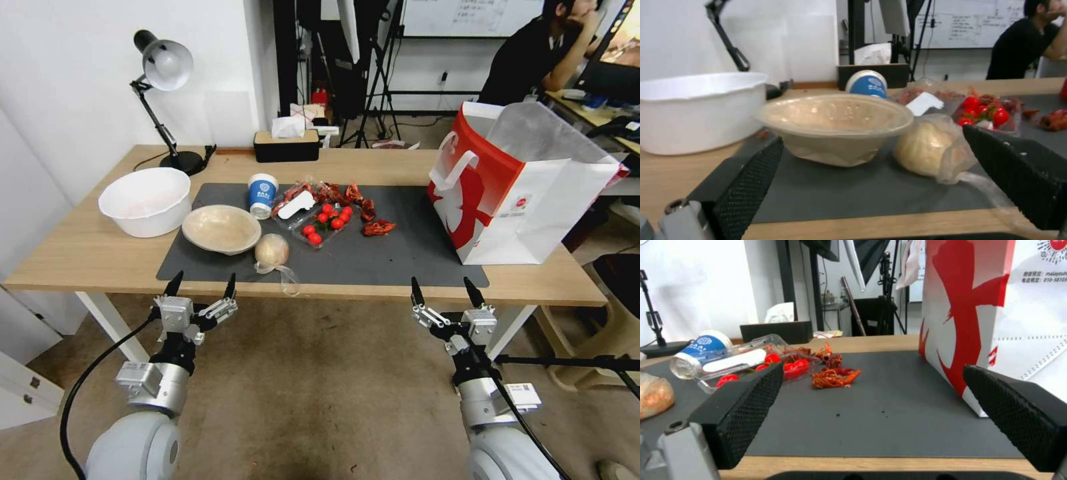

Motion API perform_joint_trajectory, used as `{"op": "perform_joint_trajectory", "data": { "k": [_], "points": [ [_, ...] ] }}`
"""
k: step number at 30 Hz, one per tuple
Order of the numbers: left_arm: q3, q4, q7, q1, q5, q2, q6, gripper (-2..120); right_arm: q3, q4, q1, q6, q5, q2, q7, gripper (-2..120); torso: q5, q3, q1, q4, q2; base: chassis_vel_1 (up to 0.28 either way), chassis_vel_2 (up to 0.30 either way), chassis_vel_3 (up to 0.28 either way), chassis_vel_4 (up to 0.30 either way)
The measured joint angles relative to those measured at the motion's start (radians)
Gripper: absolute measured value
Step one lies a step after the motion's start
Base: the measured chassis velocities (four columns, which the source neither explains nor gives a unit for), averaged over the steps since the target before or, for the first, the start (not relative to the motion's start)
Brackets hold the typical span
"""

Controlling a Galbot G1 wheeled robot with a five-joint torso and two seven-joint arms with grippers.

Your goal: Pick up the trash from the table and place it into the takeout bag.

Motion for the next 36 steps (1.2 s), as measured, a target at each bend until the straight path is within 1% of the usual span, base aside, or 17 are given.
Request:
{"op": "perform_joint_trajectory", "data": {
  "k": [7, 9, 10, 13, 14, 15, 16, 17, 19, 20, 22, 29, 31, 33, 34, 35, 36],
  "points": [
    [0.018, 0.026, 0.000, -0.036, -0.024, 0.019, 0.013, 100, 0.002, 0.004, 0.000, -0.001, -0.005, 0.007, 0.002, 100, 0.0000, 0.000, 0.000, 0.0000, 0.000, 0.000, 0.000, 0.000, 0.000],
    [0.040, 0.041, -0.015, -0.076, -0.099, 0.046, 0.070, 100, 0.003, 0.007, 0.001, -0.002, -0.010, 0.011, 0.002, 100, 0.0001, 0.000, 0.000, -0.0001, 0.000, 0.000, 0.000, 0.000, 0.000],
    [0.040, 0.041, -0.015, -0.076, -0.099, 0.046, 0.070, 100, 0.003, 0.007, 0.001, -0.002, -0.010, 0.011, 0.002, 100, 0.0001, 0.000, 0.000, -0.0001, 0.000, 0.000, 0.000, 0.000, 0.000],
    [0.067, 0.065, -0.103, -0.174, -0.313, 0.104, 0.238, 100, 0.002, 0.017, 0.000, -0.004, -0.021, 0.016, 0.004, 100, 0.0000, 0.000, 0.000, -0.0001, 0.000, 0.000, 0.000, 0.000, 0.000],
    [0.067, 0.065, -0.103, -0.174, -0.313, 0.104, 0.238, 100, 0.002, 0.017, 0.000, -0.004, -0.021, 0.016, 0.004, 100, 0.0000, 0.000, 0.000, -0.0001, 0.000, 0.000, 0.000, 0.000, 0.000],
    [0.070, 0.073, -0.149, -0.213, -0.414, 0.125, 0.300, 100, 0.003, 0.020, -0.001, -0.005, -0.023, 0.016, 0.005, 100, -0.0001, 0.000, 0.000, -0.0003, 0.000, 0.000, 0.000, 0.000, 0.000],
    [0.070, 0.083, -0.183, -0.246, -0.494, 0.142, 0.340, 100, 0.004, 0.023, -0.001, -0.005, -0.024, 0.016, 0.006, 100, 0.0000, 0.000, 0.000, -0.0002, 0.000, 0.000, 0.000, 0.000, 0.000],
    [0.070, 0.083, -0.183, -0.246, -0.494, 0.142, 0.340, 100, 0.004, 0.023, -0.001, -0.005, -0.024, 0.016, 0.006, 100, 0.0000, 0.000, 0.000, -0.0002, 0.000, 0.000, 0.000, 0.000, 0.000],
    [0.068, 0.114, -0.262, -0.319, -0.665, 0.169, 0.405, 100, 0.008, 0.024, 0.002, -0.008, -0.024, 0.015, 0.010, 100, -0.0001, 0.000, 0.000, 0.0000, 0.000, 0.000, 0.000, 0.000, 0.000],
    [0.068, 0.114, -0.262, -0.319, -0.665, 0.169, 0.405, 100, 0.008, 0.024, 0.002, -0.008, -0.024, 0.015, 0.010, 100, -0.0001, 0.000, 0.000, 0.0000, 0.000, 0.000, 0.000, 0.000, 0.000],
    [0.068, 0.125, -0.322, -0.354, -0.764, 0.172, 0.443, 100, 0.008, 0.024, 0.004, -0.009, -0.025, 0.015, 0.013, 99, 0.0000, 0.000, 0.000, 0.0000, 0.000, 0.000, 0.000, 0.000, 0.000],
    [0.088, 0.177, -0.390, -0.418, -0.818, 0.184, 0.480, 98, 0.011, 0.028, 0.002, -0.010, -0.026, 0.012, 0.014, 99, 0.0000, 0.000, 0.000, 0.0000, 0.000, 0.000, 0.000, 0.000, 0.000],
    [0.091, 0.186, -0.400, -0.428, -0.823, 0.185, 0.486, 95, 0.011, 0.028, 0.001, -0.010, -0.026, 0.012, 0.014, 99, 0.0000, 0.000, 0.000, -0.0001, 0.000, 0.000, 0.000, 0.000, 0.000],
    [0.093, 0.193, -0.407, -0.436, -0.824, 0.187, 0.489, 88, 0.012, 0.028, 0.000, -0.010, -0.026, 0.012, 0.014, 99, 0.0000, 0.000, 0.000, -0.0001, 0.000, 0.000, 0.000, 0.000, 0.000],
    [0.094, 0.194, -0.407, -0.438, -0.824, 0.188, 0.489, 82, 0.012, 0.028, -0.001, -0.010, -0.026, 0.012, 0.015, 99, 0.0001, 0.000, 0.000, 0.0000, 0.000, 0.000, 0.000, 0.000, 0.000],
    [0.094, 0.194, -0.407, -0.438, -0.824, 0.188, 0.489, 82, 0.012, 0.028, -0.001, -0.010, -0.026, 0.012, 0.015, 99, 0.0001, 0.000, 0.000, 0.0000, 0.000, 0.000, 0.000, 0.000, 0.000],
    [0.094, 0.195, -0.407, -0.439, -0.822, 0.190, 0.490, 77, 0.012, 0.028, -0.001, -0.010, -0.027, 0.013, 0.015, 99, 0.0000, 0.000, 0.000, 0.0000, 0.000, 0.000, 0.000, 0.000, 0.000]
  ]
}}
